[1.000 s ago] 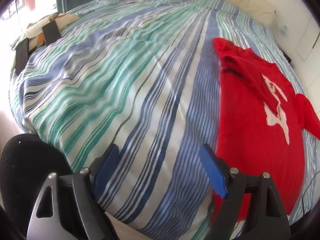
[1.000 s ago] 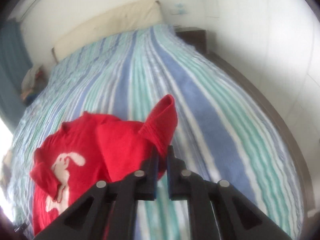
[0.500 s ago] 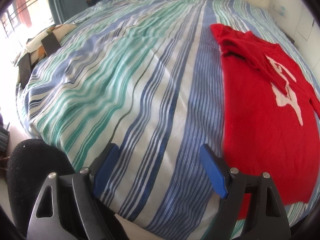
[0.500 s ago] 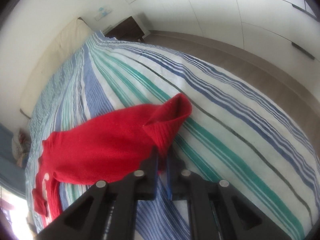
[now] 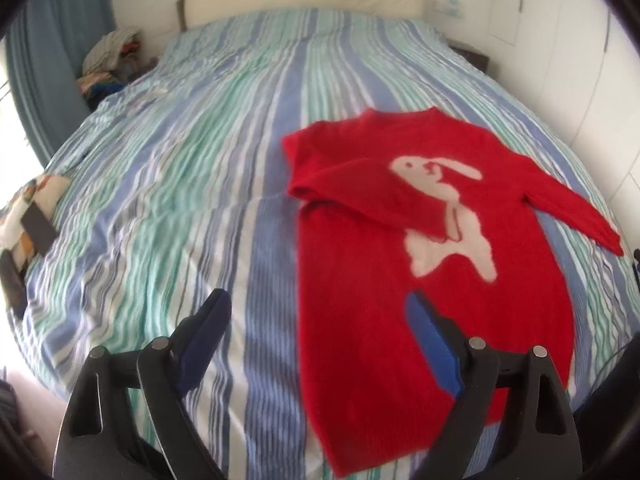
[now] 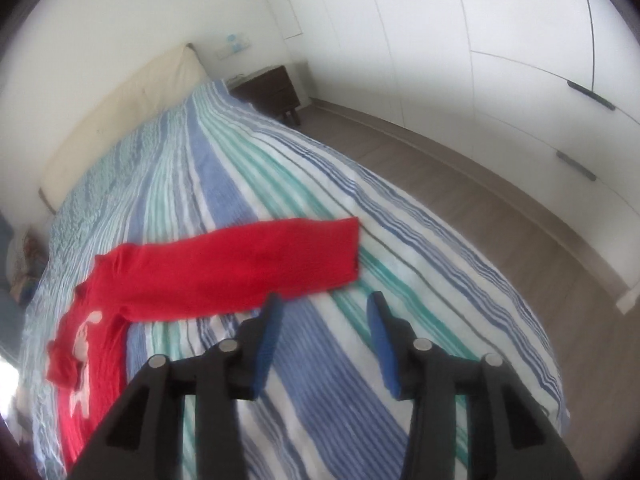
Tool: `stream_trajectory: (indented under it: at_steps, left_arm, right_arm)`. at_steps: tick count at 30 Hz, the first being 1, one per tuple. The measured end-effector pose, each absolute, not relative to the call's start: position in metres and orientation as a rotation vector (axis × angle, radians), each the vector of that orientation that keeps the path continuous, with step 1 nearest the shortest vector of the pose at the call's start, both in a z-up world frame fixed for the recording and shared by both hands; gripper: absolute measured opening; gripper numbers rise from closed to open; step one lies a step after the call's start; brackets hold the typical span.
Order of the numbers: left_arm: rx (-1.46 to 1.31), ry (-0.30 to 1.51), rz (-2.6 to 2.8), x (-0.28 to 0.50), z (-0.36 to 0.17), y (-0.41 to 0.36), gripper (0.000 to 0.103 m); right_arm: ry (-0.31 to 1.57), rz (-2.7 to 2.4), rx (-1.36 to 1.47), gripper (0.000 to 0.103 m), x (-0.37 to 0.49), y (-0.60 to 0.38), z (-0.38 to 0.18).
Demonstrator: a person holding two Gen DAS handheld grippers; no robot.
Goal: Fold small clothes
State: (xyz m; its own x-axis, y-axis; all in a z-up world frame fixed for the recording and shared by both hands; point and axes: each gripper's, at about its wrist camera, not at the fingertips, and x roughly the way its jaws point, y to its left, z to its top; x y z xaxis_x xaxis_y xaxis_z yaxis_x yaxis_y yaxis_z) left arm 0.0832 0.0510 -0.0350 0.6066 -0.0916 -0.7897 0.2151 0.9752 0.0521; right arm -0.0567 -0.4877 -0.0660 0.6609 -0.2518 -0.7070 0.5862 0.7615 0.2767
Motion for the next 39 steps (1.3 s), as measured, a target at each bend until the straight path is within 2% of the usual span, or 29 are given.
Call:
stream_trajectory:
  at_steps: [2, 4, 8, 12, 13, 14, 15, 18, 20, 26, 30, 31, 32, 33, 34, 37, 39]
  left_arm:
    - [0.275, 0.905, -0.296, 0.100, -0.042, 0.011, 0.091]
    - [0.361, 0.984, -0.333, 0.122, -0.069, -0.019, 0.089]
    - [0.096, 1.171, -0.259, 0.179, -0.118, -0.020, 0.085]
    - [-0.165, 1.143, -0.206, 0.208, -0.135, -0.015, 0.085]
    - [-0.216, 1.138, -0.195, 0.212, -0.139, -0.014, 0.073]
    - [-0.268, 1.141, -0.186, 0.214, -0.144, -0.012, 0.057]
    - [-0.312, 1.162, -0.188, 0.216, -0.149, -0.010, 0.007]
    - [-0.385, 1.183, -0.211, 0.211, -0.141, 0.009, 0.004]
    - [-0.324, 1.169, -0.243, 0.202, -0.116, 0.027, 0.002]
    - [0.090, 1.101, -0.064, 0.204, -0.046, 0.114, 0.004]
    - [0.249, 1.213, 0.134, 0.230, -0.066, 0.185, 0.005]
    - [0.237, 1.252, 0.155, 0.231, -0.077, 0.205, 0.008]
    - [0.206, 1.292, 0.154, 0.233, -0.090, 0.220, 0.015]
    - [0.148, 1.320, 0.148, 0.234, -0.101, 0.234, 0.029]
    - [0.083, 1.324, 0.157, 0.229, -0.108, 0.250, 0.047]
    - [-0.153, 1.245, 0.196, 0.210, -0.114, 0.294, 0.068]
    - [-0.324, 1.201, 0.189, 0.199, -0.117, 0.318, 0.070]
  right_arm:
    - [0.708, -0.423, 0.490, 0.049, -0.052, -0.457, -0.067]
    - [0.735, -0.352, 0.484, 0.049, -0.045, -0.429, -0.078]
    - [0.803, -0.238, 0.469, 0.049, -0.036, -0.382, -0.102]
    - [0.815, -0.149, 0.350, 0.049, -0.026, -0.350, -0.103]
    - [0.819, -0.133, 0.311, 0.049, -0.024, -0.344, -0.103]
    - [0.827, -0.121, 0.284, 0.049, -0.022, -0.338, -0.104]
    - [0.837, -0.109, 0.270, 0.049, -0.020, -0.335, -0.106]
    - [0.852, -0.090, 0.242, 0.049, -0.017, -0.326, -0.110]
    - [0.841, -0.092, 0.232, 0.049, -0.018, -0.325, -0.107]
    - [0.826, -0.116, 0.245, 0.049, -0.021, -0.334, -0.104]
    - [0.838, -0.121, 0.256, 0.049, -0.017, -0.336, -0.108]
    - [0.840, -0.125, 0.253, 0.049, -0.016, -0.336, -0.108]
    - [0.842, -0.128, 0.248, 0.049, -0.017, -0.335, -0.108]
    - [0.844, -0.129, 0.242, 0.049, -0.017, -0.334, -0.109]
    - [0.847, -0.132, 0.235, 0.049, -0.017, -0.333, -0.109]
    - [0.854, -0.143, 0.217, 0.049, -0.019, -0.331, -0.110]
    - [0.858, -0.151, 0.201, 0.049, -0.019, -0.330, -0.110]
